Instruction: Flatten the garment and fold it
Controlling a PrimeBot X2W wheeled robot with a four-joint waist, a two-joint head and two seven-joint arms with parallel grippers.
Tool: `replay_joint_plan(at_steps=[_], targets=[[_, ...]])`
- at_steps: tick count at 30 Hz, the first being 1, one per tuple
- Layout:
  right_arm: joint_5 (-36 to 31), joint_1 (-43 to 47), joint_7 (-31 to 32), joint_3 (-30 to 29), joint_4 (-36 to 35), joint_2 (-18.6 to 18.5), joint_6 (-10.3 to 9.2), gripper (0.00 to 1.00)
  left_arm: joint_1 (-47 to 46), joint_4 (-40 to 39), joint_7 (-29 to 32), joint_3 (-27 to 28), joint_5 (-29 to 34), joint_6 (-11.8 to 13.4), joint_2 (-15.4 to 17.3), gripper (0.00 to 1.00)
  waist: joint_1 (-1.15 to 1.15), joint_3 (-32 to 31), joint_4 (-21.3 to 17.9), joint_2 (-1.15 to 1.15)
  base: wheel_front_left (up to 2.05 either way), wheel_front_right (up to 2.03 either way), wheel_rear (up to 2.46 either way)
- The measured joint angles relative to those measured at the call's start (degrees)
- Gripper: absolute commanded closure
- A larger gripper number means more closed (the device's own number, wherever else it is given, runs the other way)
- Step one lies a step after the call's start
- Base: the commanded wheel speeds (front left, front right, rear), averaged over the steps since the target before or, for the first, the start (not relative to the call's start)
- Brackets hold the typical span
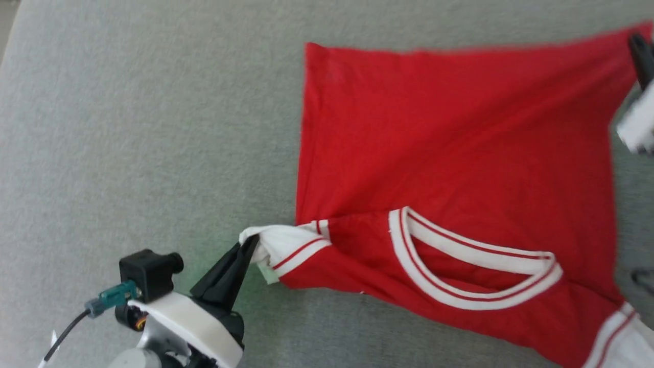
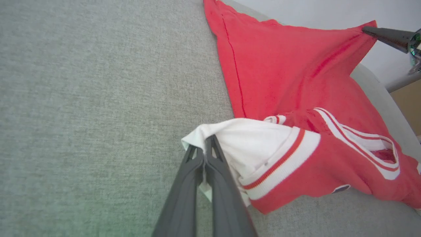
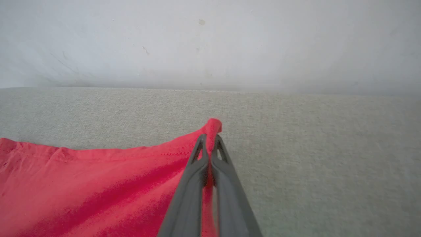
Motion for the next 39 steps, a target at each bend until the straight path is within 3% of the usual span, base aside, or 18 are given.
replay_joint_plan(at_steps=[4,7,13,19,22,26,27,28,31,39], targets=[[4.0,11.9,-0.8,-6.2,-8.4,1.7,0.0,1.0,1.5,-0.3,-0.1,0.2,1.0,1.1,0.8,1.0,-0.01,-2.9,-3.2,0.0,0.0,0.0,0.0],[6.1,21.6,-1.0,-11.8,-14.1,5.0,0.0,1.0,2.6,-0.8,0.1,0.1,1.0,1.8,1.0,1.0,-0.01,-4.8,-5.8,0.0,0.0,0.0,0.0],[10.7,38.2,-0.2,-17.3,-20.2,8.9,-0.01,1.0,4.5,-2.0,1.1,-0.3,1.0,2.6,1.4,1.0,-0.01,-8.0,-10.9,0.0,0.0,0.0,0.0],[20.7,54.1,0.0,-17.2,-16.1,9.0,-0.01,1.0,6.4,-3.2,2.1,-0.2,0.3,3.8,2.4,1.0,-0.01,-10.8,-14.1,0.0,0.0,0.0,0.0],[21.6,58.9,-1.9,-14.6,-13.2,9.1,-0.01,1.0,8.2,-3.6,2.5,-0.2,0.1,4.5,2.6,1.0,-0.02,-11.8,-15.3,0.0,0.0,0.0,0.0],[19.8,57.9,-5.9,-11.2,-9.8,9.1,-0.02,1.0,8.6,-3.9,2.5,-0.2,-0.1,5.3,2.7,1.0,0.0,-13.0,-16.2,0.0,0.0,0.0,0.0],[19.0,57.1,-7.1,-10.8,-9.3,9.1,-0.02,0.69,8.6,-3.9,2.5,-0.2,-0.1,5.3,2.7,1.0,0.0,-13.4,-16.3,0.0,0.0,0.0,0.0],[18.1,56.1,-7.9,-10.2,-9.1,9.0,-0.02,0.0,8.6,-3.9,2.5,-0.3,-0.1,5.3,2.7,1.0,0.0,-13.8,-16.4,0.0,0.0,0.0,0.0],[15.4,52.4,-8.0,-9.1,-10.6,9.1,-0.02,0.0,8.6,-3.7,2.6,-0.9,0.0,5.4,2.5,1.0,0.0,-15.1,-16.4,0.0,0.0,0.0,0.0],[6.6,38.9,0.3,-6.5,-27.1,7.0,-0.01,0.0,8.0,-4.1,3.3,-2.5,0.4,5.2,2.0,1.0,-0.01,-16.2,-14.5,0.0,0.0,0.0,0.0]])
